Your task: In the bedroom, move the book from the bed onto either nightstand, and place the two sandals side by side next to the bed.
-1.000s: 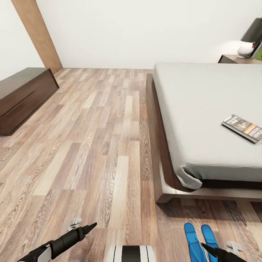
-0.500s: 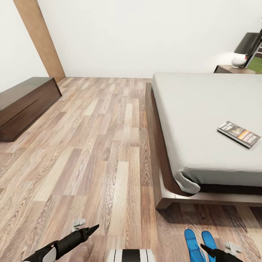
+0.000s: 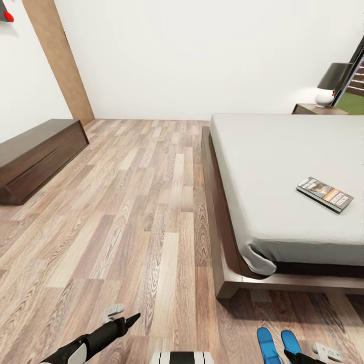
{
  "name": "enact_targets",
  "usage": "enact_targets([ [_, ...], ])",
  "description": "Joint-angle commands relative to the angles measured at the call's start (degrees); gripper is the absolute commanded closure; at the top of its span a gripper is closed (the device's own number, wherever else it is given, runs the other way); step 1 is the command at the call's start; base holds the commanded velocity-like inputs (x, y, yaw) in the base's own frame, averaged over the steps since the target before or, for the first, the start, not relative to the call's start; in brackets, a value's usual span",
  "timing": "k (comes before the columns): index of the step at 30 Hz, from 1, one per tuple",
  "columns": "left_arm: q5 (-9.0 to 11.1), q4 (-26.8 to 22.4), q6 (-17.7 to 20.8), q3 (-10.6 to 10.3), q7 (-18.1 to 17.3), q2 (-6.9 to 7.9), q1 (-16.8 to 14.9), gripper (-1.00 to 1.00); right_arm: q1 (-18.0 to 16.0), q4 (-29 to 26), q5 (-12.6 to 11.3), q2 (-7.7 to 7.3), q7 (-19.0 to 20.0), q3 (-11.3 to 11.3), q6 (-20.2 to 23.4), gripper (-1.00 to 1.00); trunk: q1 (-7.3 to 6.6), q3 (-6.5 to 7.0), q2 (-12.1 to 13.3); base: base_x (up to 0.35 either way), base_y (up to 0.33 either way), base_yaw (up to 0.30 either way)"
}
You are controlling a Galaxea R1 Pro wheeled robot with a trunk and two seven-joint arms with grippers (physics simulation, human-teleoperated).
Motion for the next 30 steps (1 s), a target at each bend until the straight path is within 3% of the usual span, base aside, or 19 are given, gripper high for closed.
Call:
enact_targets([
  [1, -0.42, 0.08, -1.01, 0.44, 0.38, -0.23, -0.04, -1.0, -0.03, -0.01, 0.27, 0.92, -1.14, 0.03, 0.06, -1.0, -0.03, 0.19, 0.0, 0.0, 0.0, 0.0],
  [4, -0.39, 0.08, -2.52, 0.44, 1.23, -0.73, -0.04, -1.0, -0.03, -0.11, 1.79, 3.61, -3.53, 0.01, 0.12, -1.0, -0.11, 0.85, 0.04, 0.0, 0.0, 0.0],
  [12, -0.39, 0.16, -2.83, 0.42, 3.76, -1.16, -0.04, -1.0, -0.03, -0.11, 3.21, 5.92, -3.78, 0.01, 0.2, -1.0, -0.32, 2.63, 0.15, 0.0, 0.0, 0.0],
  [14, -0.38, 0.17, -2.83, 0.43, 4.83, -1.69, -0.04, -1.0, -0.03, -0.15, 4.64, 6.86, -3.58, 0.05, 0.16, -1.0, -0.37, 3.07, 0.17, 0.0, 0.0, 0.0],
  [17, -0.38, 0.17, -2.96, 0.44, 5.64, -2.02, -0.04, -1.0, -0.03, -0.18, 7.63, 7.28, -3.44, 0.05, 0.15, -1.0, -0.45, 3.73, 0.21, 0.0, 0.0, 0.0],
  [18, -0.38, 0.27, -3.09, 0.44, 6.44, -2.29, -0.04, -1.0, -0.03, -0.14, 10.62, 7.43, -3.42, 0.03, 0.09, -1.0, -0.47, 3.95, 0.23, 0.0, 0.0, 0.0],
  [22, -0.48, 1.05, -3.38, 0.4, 8.54, -2.75, -0.04, -1.0, -0.03, -0.12, 14.91, 7.54, -3.68, -0.03, -0.23, -1.0, -0.58, 4.84, 0.28, 0.0, 0.0, 0.0],
  [30, -0.39, 1.72, -6.08, 0.44, 10.96, -3.69, -0.04, -1.0, -0.03, -0.54, 16.43, 7.5, -4.01, -0.55, -0.66, -1.0, -0.78, 6.61, 0.39, 0.0, 0.0, 0.0],
])
